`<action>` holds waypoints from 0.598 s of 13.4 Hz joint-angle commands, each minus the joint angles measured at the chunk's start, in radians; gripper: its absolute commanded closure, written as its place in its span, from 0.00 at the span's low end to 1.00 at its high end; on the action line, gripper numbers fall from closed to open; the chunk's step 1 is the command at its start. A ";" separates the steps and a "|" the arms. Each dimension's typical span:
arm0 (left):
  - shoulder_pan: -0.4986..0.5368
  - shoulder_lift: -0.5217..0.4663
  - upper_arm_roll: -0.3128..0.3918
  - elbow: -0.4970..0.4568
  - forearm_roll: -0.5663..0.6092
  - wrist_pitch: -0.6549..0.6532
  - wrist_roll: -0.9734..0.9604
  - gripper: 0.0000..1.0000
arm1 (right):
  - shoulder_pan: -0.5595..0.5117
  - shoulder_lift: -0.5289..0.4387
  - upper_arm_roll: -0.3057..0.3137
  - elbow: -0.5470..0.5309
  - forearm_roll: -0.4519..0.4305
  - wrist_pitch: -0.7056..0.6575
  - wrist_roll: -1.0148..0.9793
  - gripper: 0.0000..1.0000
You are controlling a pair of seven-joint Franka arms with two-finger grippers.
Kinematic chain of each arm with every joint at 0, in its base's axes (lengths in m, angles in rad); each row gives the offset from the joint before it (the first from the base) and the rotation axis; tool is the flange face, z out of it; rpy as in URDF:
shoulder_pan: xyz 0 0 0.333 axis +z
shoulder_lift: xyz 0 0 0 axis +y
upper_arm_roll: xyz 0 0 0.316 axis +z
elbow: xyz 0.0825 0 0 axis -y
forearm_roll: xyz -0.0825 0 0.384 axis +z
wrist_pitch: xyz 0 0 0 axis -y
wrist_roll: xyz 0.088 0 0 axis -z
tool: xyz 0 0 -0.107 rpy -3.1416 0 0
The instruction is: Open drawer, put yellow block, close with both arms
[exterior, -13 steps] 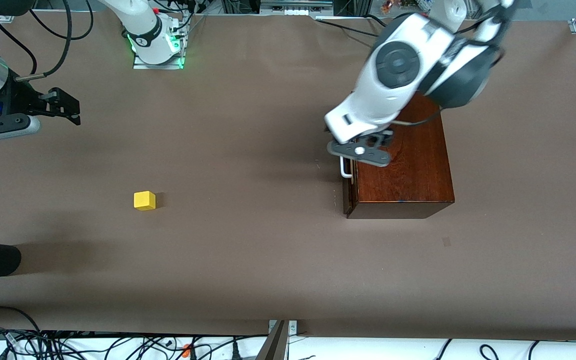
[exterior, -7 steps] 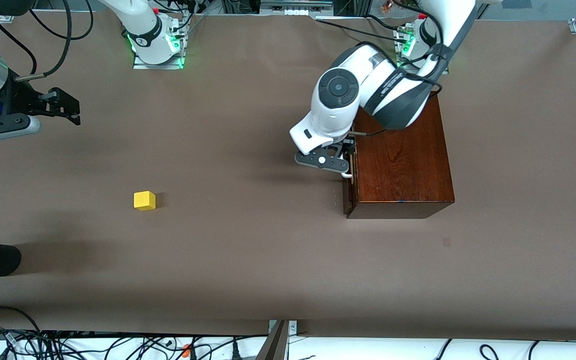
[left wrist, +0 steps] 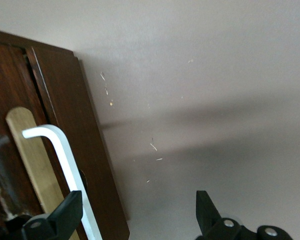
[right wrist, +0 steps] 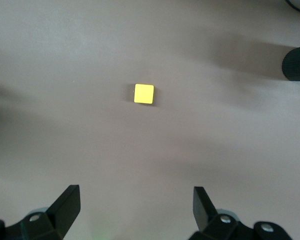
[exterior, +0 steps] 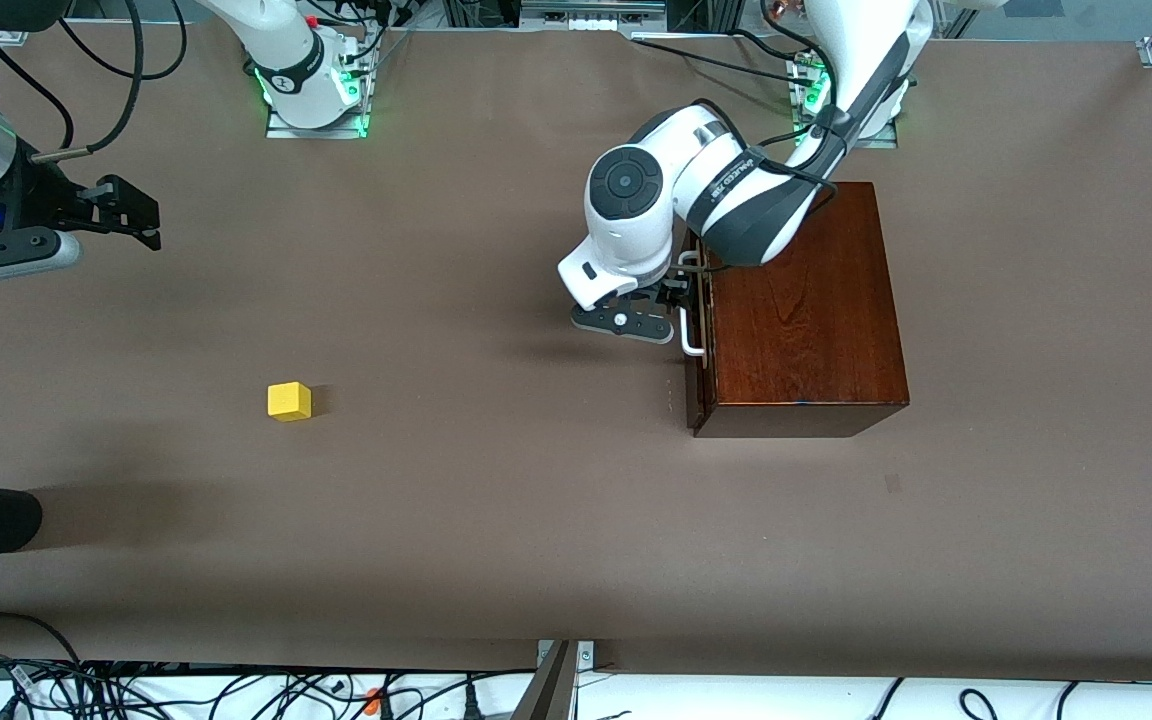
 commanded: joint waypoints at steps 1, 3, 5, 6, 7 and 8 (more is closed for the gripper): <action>-0.046 -0.008 0.009 -0.020 0.070 -0.032 -0.124 0.00 | 0.003 0.010 -0.003 0.028 -0.011 -0.023 -0.016 0.00; -0.074 -0.007 0.008 -0.021 0.151 -0.078 -0.199 0.00 | 0.003 0.010 -0.003 0.028 -0.011 -0.023 -0.016 0.00; -0.080 -0.001 0.008 -0.021 0.184 -0.085 -0.206 0.00 | 0.003 0.010 -0.005 0.028 -0.011 -0.023 -0.016 0.00; -0.081 0.008 0.009 -0.021 0.194 -0.085 -0.206 0.00 | 0.003 0.010 -0.005 0.028 -0.011 -0.023 -0.016 0.00; -0.078 0.016 0.008 -0.023 0.234 -0.085 -0.208 0.00 | 0.003 0.010 -0.005 0.028 -0.011 -0.023 -0.015 0.00; -0.078 0.022 0.006 -0.032 0.245 -0.082 -0.211 0.00 | 0.003 0.010 -0.005 0.028 -0.011 -0.021 -0.015 0.00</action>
